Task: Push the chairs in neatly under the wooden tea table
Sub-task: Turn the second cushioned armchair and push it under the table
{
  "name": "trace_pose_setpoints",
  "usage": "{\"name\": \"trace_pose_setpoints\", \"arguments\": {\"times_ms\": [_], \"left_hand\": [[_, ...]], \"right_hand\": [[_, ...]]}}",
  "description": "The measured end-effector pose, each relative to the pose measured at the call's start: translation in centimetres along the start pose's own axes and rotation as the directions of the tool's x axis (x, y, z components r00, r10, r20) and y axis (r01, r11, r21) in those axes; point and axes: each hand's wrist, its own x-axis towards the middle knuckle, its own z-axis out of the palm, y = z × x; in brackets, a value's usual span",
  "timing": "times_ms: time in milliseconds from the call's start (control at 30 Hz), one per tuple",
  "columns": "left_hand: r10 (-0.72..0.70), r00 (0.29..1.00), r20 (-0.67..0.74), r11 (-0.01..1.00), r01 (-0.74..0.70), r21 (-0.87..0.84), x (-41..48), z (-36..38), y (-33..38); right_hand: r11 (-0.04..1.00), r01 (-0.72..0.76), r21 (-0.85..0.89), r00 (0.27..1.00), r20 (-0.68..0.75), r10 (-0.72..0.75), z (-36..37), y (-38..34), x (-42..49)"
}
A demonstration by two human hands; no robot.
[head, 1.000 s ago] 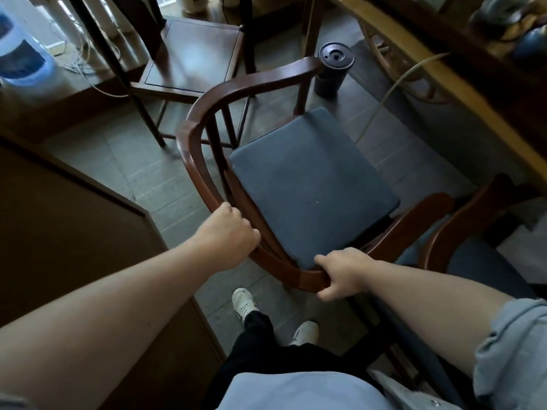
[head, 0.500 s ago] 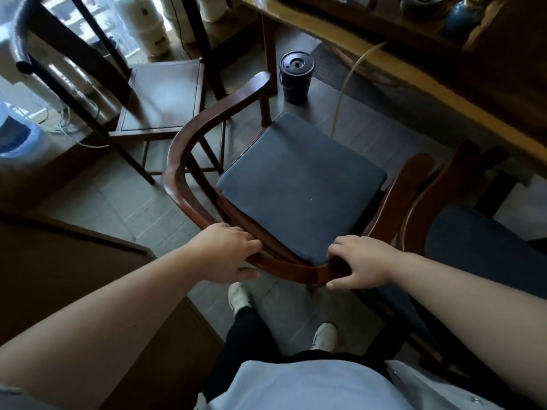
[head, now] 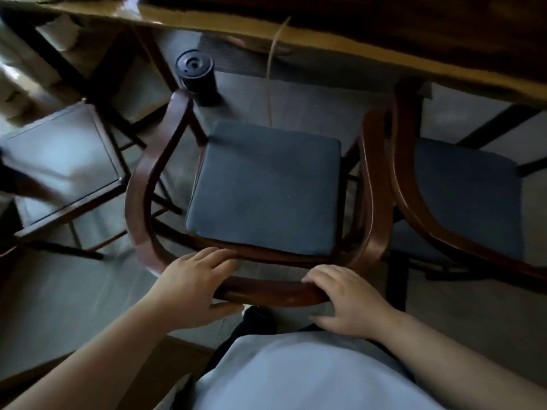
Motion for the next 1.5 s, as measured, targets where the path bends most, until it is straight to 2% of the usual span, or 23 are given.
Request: {"name": "trace_pose_setpoints", "arguments": {"times_ms": [133,267,400,767,1033,1167,1300,1400,1500], "left_hand": [[0.023,1.0,0.003,0.999,-0.023,-0.024,0.1,0.4,-0.3],[0.061,0.995,0.074,0.998,-0.059,-0.025,-0.5,2.2,-0.6],[0.116,0.989,0.094,0.993,-0.115,-0.012,-0.6,3.0,-2.1],[0.169,0.986,0.002,0.986,-0.169,0.007,0.1,1.4,-8.6],[0.117,0.993,0.014,0.992,-0.118,0.04,2.3,1.8,-6.7],[0.153,0.987,-0.044,0.983,-0.148,0.105,4.3,1.3,-5.0],[0.097,0.993,-0.064,0.993,-0.092,0.073,4.5,1.1,-6.8],[0.168,0.986,-0.016,0.981,-0.166,0.1,4.6,1.4,-8.2],[0.2,0.979,-0.035,0.977,-0.197,0.086,4.9,1.6,-8.5]], "right_hand": [[0.995,-0.08,-0.064,0.987,-0.145,0.07,2.0,-1.6,0.4],[0.99,-0.114,-0.077,0.958,-0.273,0.089,3.2,-1.8,1.1],[0.995,-0.072,-0.066,0.934,-0.355,0.044,4.1,-1.1,1.5],[0.99,0.06,-0.131,0.925,-0.364,-0.104,3.9,-2.9,6.7],[0.977,0.119,-0.179,0.918,-0.354,-0.177,1.4,-0.3,6.2],[0.978,0.093,-0.189,0.926,-0.343,-0.155,-0.9,1.8,5.9],[0.983,0.042,-0.177,0.942,-0.322,-0.098,-1.3,2.4,6.4],[0.99,0.004,-0.142,0.931,-0.36,-0.056,-1.0,1.8,6.1],[0.994,-0.035,-0.1,0.924,-0.381,-0.006,-0.9,1.5,6.0]]}}
